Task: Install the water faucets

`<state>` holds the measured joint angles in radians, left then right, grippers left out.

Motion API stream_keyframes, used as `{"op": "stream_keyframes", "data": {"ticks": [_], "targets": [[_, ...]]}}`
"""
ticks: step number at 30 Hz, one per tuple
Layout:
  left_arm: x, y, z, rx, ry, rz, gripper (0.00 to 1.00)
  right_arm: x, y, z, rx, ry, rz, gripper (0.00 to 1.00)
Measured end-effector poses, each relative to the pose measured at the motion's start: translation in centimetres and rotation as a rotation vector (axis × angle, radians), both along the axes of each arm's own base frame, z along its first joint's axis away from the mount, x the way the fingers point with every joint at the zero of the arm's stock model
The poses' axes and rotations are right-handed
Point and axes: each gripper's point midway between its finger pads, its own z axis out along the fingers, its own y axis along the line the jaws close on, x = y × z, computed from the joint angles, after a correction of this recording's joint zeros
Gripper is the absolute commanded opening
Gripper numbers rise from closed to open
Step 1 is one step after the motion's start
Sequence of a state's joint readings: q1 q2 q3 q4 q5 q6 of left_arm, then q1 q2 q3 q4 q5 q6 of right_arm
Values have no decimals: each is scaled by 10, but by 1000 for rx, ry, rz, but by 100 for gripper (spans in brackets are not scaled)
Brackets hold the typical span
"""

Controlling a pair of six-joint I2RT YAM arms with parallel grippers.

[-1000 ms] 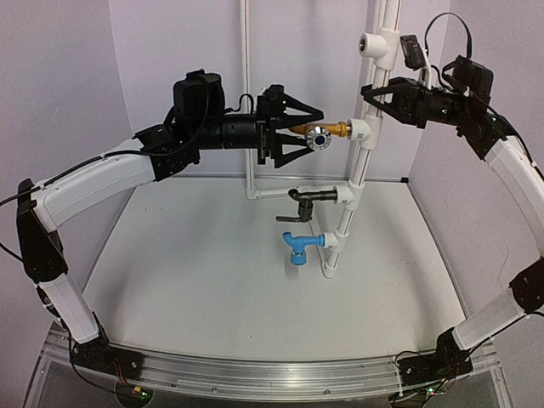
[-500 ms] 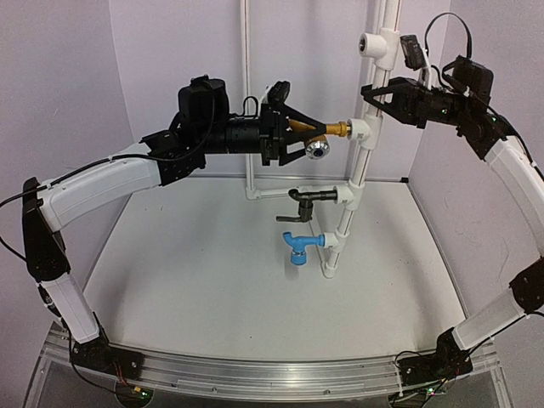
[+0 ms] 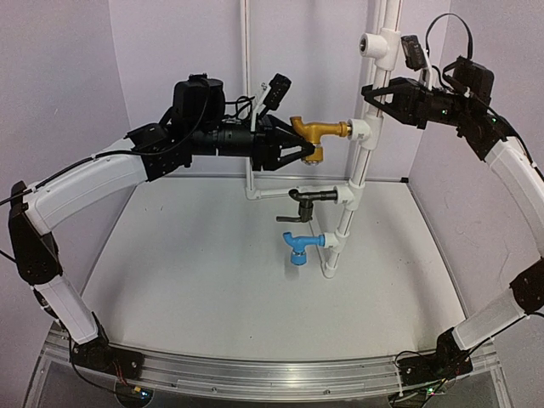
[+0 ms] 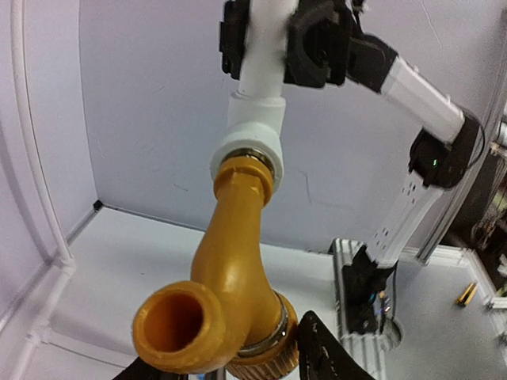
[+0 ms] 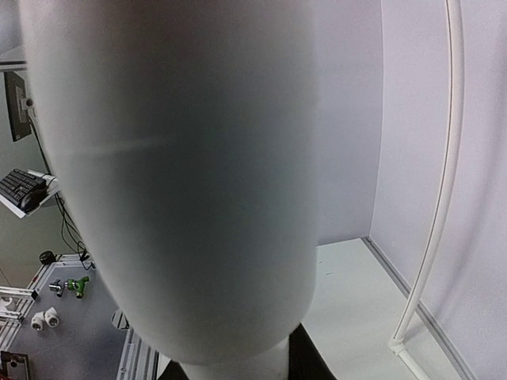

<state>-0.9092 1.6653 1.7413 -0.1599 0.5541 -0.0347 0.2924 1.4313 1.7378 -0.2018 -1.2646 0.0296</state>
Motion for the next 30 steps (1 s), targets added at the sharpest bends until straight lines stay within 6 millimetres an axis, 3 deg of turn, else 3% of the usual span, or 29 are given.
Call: {"op": "stream_keyframes", "data": {"ticks": [4,10,16,22,30], "targets": [[0,0,1,34,-120,-14,54,0,0,0,0,-1,0,0],[1,-3,-8,69,-217,-30,50,0,0,0,0,-2,0,0],[5,-4,-10,95,-332,-25,39,0,0,0,1,-4,0,0],[15,-5,-6,90,-476,15,15,0,-1,0,1,-5,0,0],[27,-5,-1,135,-859,120,12,0,-1,0,1,-5,-1,0]]}}
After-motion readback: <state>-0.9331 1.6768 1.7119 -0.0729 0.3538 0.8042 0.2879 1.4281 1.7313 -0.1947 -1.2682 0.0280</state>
